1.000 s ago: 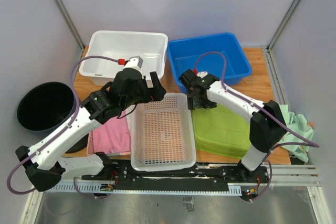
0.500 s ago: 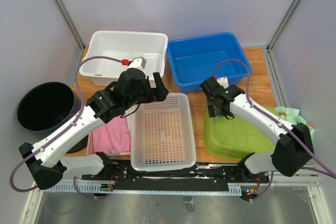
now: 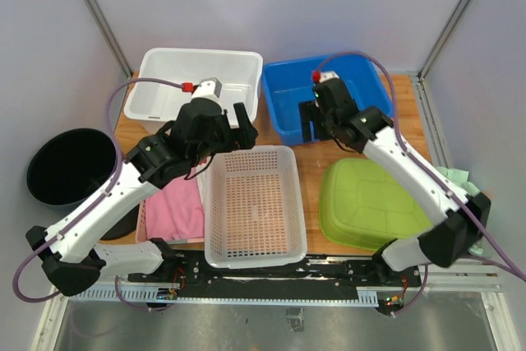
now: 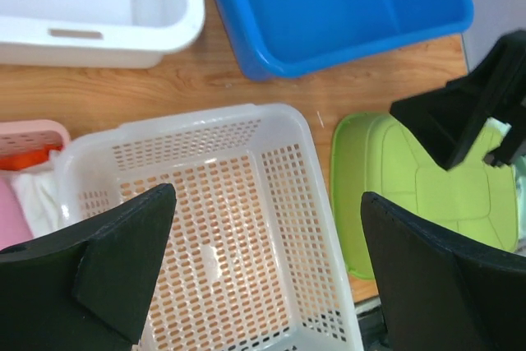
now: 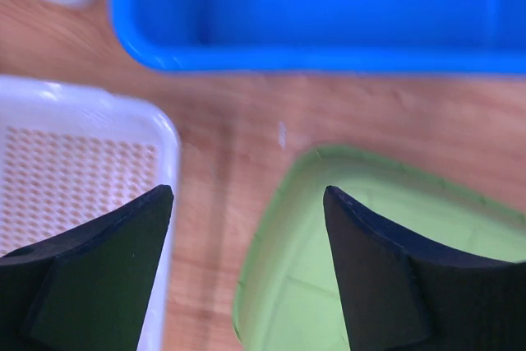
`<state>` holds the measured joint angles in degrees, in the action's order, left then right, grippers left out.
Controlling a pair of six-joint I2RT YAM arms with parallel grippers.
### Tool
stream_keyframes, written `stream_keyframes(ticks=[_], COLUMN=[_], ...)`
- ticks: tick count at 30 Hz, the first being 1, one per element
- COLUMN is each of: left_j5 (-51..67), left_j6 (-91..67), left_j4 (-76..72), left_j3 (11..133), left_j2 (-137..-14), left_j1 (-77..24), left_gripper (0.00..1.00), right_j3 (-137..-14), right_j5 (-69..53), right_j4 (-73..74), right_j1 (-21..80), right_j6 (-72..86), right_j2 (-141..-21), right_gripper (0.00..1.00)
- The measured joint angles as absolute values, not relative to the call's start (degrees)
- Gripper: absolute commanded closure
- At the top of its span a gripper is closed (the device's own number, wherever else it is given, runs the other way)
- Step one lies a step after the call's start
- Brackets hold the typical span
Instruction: Turn the large container upside down
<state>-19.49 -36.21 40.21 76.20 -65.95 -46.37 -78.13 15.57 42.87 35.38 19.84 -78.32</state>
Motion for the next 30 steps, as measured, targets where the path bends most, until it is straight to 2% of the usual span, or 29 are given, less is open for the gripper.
stream_keyframes(ticks=[4,10,17,22,25,27,30], left_j5=[-22.1,-21.1,-19.4,-18.2,-17.8,-17.4,-16.9], left_j6=[-36.4,-37.3,-37.8,-37.8,-37.7,-37.7,-37.7], left_j4=[43.1,45.8,45.6,45.1,45.0,44.9,44.4], left_j3=[79.5,76.0,72.6,70.9,69.8,69.3,68.9], left_j2=[-65.3,-62.4,-58.5,-57.4,-57.4,-57.3,-56.9], left_j1=[-42.9,-34.0,-33.1,-33.1,-33.1,-33.1,-33.1], left_gripper=[0.01,0.01,0.01,0.01,0.01,0.01,0.01], right_j3=[-93.8,-117.3,-129.0,-129.7,-129.7,-129.9,-130.7], right_j5=[12.3,9.4,8.6,8.6,9.0,9.0,9.2], right_j4=[39.2,40.4,44.2,45.2,45.2,45.3,47.2], right_j1=[36.0,37.3,37.4,37.2,37.2,36.8,36.4], right_j6=[17.4,15.3,15.4,16.6,16.9,17.2,17.9], right_j2=[-91.6,-114.6,-130.1,-133.9,-134.0,-134.0,-133.7], right_gripper=[0.24,0.25,0.37,0.58,0.79,0.97,0.99])
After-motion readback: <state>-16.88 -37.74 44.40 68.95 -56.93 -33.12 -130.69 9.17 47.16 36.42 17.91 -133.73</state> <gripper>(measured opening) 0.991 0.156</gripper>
